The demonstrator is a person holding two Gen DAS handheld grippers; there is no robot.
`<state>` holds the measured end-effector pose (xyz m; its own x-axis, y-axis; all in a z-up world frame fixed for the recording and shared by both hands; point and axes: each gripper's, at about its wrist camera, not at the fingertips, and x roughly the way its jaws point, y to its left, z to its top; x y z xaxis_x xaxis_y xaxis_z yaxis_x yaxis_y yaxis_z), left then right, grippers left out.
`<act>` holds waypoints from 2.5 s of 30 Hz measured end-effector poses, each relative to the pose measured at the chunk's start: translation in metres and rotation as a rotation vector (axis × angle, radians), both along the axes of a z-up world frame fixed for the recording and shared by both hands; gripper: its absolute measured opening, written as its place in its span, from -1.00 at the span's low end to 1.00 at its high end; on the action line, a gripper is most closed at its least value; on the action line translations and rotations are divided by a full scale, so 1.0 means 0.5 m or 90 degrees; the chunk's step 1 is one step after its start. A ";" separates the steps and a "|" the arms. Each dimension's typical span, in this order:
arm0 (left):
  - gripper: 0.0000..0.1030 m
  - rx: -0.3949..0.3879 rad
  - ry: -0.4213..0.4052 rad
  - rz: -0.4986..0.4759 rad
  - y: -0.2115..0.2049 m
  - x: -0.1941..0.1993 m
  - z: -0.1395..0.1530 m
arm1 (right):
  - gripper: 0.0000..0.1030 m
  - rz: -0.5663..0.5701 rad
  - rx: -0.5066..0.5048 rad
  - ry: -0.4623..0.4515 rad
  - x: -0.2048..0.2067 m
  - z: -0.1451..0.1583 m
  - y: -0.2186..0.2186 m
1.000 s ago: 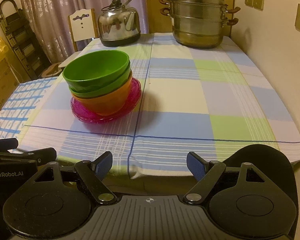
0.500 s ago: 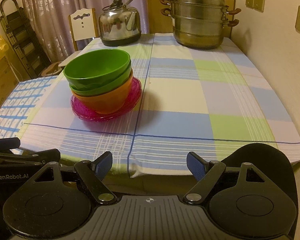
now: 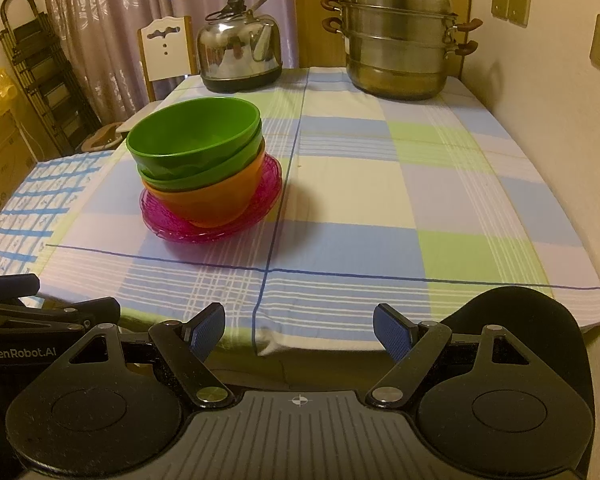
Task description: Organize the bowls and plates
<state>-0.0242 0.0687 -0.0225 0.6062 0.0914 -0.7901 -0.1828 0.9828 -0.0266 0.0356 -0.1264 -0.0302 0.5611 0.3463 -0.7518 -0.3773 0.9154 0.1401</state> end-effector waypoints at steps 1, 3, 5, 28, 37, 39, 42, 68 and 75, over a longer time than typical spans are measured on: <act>0.99 0.000 0.000 0.000 -0.001 0.001 0.000 | 0.57 0.000 -0.001 0.000 0.000 0.000 0.000; 0.99 0.000 -0.001 -0.001 0.000 0.000 0.000 | 0.57 -0.001 0.000 0.000 0.000 0.000 0.000; 0.99 0.000 0.000 -0.001 0.000 0.000 0.000 | 0.57 -0.001 0.001 0.000 0.000 0.000 0.000; 0.99 0.002 -0.003 -0.002 -0.001 0.001 0.002 | 0.57 -0.004 0.001 -0.005 0.002 0.005 -0.004; 0.99 0.004 -0.003 -0.003 -0.001 0.002 0.004 | 0.57 -0.005 0.002 -0.005 0.004 0.006 -0.004; 0.99 0.004 -0.003 -0.004 -0.001 0.002 0.003 | 0.57 -0.005 0.002 -0.005 0.004 0.006 -0.004; 0.99 0.004 -0.003 -0.003 -0.001 0.002 0.003 | 0.57 -0.005 0.002 -0.005 0.004 0.006 -0.004; 0.99 0.005 -0.003 -0.004 -0.001 0.002 0.002 | 0.57 -0.008 0.002 -0.008 0.007 0.008 -0.005; 0.99 0.004 -0.002 -0.004 -0.001 0.002 0.002 | 0.57 -0.007 0.003 -0.009 0.007 0.008 -0.004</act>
<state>-0.0230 0.0680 -0.0214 0.6096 0.0927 -0.7873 -0.1762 0.9841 -0.0206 0.0391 -0.1285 -0.0263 0.5753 0.3432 -0.7425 -0.3689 0.9190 0.1389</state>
